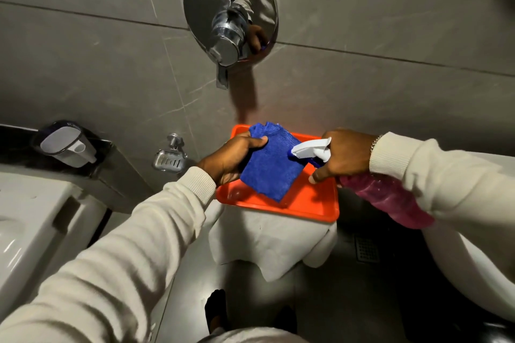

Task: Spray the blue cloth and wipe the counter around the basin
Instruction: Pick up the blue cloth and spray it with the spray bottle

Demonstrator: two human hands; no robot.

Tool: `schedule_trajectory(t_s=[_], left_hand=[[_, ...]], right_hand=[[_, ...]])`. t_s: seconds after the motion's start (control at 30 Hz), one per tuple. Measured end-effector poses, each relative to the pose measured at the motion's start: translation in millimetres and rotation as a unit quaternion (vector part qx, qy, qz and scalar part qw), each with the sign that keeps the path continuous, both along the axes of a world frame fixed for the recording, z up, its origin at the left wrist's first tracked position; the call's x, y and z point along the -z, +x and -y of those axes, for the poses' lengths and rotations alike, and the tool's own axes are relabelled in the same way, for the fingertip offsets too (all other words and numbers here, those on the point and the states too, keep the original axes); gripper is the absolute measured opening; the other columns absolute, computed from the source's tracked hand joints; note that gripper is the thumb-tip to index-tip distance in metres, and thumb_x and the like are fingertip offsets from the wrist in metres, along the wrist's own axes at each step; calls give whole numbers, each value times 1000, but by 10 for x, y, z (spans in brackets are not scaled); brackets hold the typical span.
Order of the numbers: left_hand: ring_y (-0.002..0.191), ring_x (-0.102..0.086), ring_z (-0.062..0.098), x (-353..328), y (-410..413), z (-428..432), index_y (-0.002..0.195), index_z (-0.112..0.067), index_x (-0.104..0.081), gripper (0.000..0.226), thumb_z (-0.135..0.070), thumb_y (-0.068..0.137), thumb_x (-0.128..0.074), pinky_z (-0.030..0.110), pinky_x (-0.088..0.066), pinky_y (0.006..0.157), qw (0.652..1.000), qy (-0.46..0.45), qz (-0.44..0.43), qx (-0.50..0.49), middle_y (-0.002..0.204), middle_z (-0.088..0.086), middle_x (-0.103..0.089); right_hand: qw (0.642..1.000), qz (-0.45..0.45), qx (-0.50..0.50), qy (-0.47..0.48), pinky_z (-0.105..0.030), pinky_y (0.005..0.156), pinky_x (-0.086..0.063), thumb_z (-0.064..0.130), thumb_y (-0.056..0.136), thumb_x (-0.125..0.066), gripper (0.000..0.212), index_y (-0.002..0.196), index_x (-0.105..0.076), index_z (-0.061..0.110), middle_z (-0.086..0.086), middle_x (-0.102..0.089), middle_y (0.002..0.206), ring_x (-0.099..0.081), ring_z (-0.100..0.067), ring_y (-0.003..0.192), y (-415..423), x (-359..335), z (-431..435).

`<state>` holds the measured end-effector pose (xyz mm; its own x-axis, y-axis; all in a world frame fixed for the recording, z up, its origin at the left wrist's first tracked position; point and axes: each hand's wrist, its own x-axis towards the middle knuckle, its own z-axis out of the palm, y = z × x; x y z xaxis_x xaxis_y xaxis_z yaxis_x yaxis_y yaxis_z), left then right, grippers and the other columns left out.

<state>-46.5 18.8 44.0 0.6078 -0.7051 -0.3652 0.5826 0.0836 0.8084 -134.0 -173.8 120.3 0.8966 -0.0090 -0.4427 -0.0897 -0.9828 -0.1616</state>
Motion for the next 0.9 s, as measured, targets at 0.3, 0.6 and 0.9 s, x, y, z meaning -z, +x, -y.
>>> schedule_trajectory(t_s=[0.3, 0.6, 0.9], left_hand=[[77, -74, 12, -16, 16, -28, 97, -16, -63, 23, -9, 96, -42, 26, -59, 69, 1000, 5, 1, -11, 82, -1, -78], [85, -72, 21, 248, -67, -133, 111, -13, -62, 26, -8, 92, -44, 32, -54, 74, 997, 64, -42, -29, 97, 8, -74], [100, -71, 27, 407, -94, -466, 114, -10, -65, 32, -9, 83, -56, 32, -60, 72, 995, 32, -86, -24, 110, 14, -74]], right_hand=[[994, 94, 5, 46, -40, 69, -54, 25, 70, -78, 27, 78, -65, 2, -11, -63, 66, -62, -29, 68, 7, 122, 79], [786, 373, 308, 386, -27, 61, -53, 7, 64, -56, 31, 91, -68, 12, -1, -73, 75, -68, -20, 61, 448, 641, -18], [708, 469, 394, 352, -47, 84, -56, 11, 68, -61, 30, 97, -69, 13, -13, -72, 95, -69, -32, 89, 731, 1229, -85]])
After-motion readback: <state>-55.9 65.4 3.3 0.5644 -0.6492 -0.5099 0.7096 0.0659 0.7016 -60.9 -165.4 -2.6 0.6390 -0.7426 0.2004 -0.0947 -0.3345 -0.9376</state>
